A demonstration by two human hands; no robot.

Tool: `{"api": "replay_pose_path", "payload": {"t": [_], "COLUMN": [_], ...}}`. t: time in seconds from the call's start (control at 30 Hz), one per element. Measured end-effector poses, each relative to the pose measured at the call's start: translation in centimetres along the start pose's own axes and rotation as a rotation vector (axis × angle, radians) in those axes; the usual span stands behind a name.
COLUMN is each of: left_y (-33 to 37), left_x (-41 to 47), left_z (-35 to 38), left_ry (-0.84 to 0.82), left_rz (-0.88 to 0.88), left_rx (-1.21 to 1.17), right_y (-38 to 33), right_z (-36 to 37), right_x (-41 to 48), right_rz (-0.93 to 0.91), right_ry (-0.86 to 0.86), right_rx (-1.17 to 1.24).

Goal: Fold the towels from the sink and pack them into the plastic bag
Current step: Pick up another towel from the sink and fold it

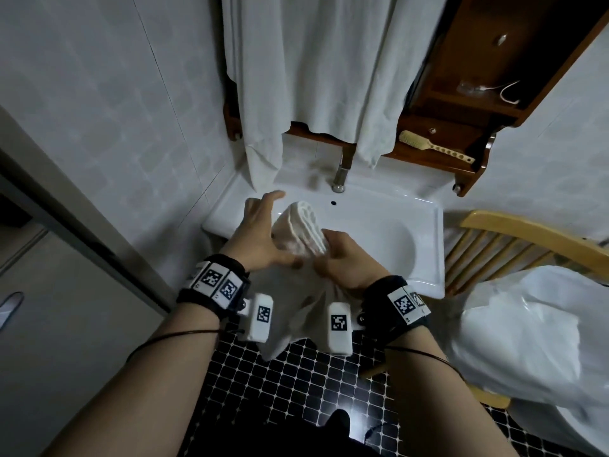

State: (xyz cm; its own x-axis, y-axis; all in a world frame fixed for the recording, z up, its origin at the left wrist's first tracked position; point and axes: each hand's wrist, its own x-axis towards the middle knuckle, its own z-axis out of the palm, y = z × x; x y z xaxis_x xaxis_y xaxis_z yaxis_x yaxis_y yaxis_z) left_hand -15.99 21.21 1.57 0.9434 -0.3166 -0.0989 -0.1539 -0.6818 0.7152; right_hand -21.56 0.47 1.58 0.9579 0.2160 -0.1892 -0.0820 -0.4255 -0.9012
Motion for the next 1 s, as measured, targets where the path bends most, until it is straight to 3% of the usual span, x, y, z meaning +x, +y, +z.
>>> {"api": "replay_pose_path", "payload": {"t": [0.17, 0.37, 0.57, 0.83, 1.0], "left_y": [0.0, 1.0, 2.9, 3.4, 3.0], "left_x": [-0.5, -0.2, 0.2, 0.0, -0.1], "left_z": [-0.8, 1.1, 1.5, -0.1, -1.3], "left_ry": [-0.158, -0.030, 0.067, 0.120, 0.232], "left_rz": [0.013, 0.062, 0.118, 0.133, 0.038], "left_rx": [-0.224, -0.405, -0.445, -0.392, -0.306], "right_y": [-1.0, 1.1, 5.1, 7.7, 7.5], "right_z": [-2.0, -4.7, -3.3, -0.8, -1.3], "right_x": [-0.7, -1.1, -0.9, 0.2, 0.3], "right_rz": [-0.081, 0.053, 0.115, 0.276, 0.228], "right_ry": [-0.018, 0.247, 0.775, 0.705, 0.847], "right_rx": [-0.159, -0.629, -0.229, -0.005, 0.035]}}
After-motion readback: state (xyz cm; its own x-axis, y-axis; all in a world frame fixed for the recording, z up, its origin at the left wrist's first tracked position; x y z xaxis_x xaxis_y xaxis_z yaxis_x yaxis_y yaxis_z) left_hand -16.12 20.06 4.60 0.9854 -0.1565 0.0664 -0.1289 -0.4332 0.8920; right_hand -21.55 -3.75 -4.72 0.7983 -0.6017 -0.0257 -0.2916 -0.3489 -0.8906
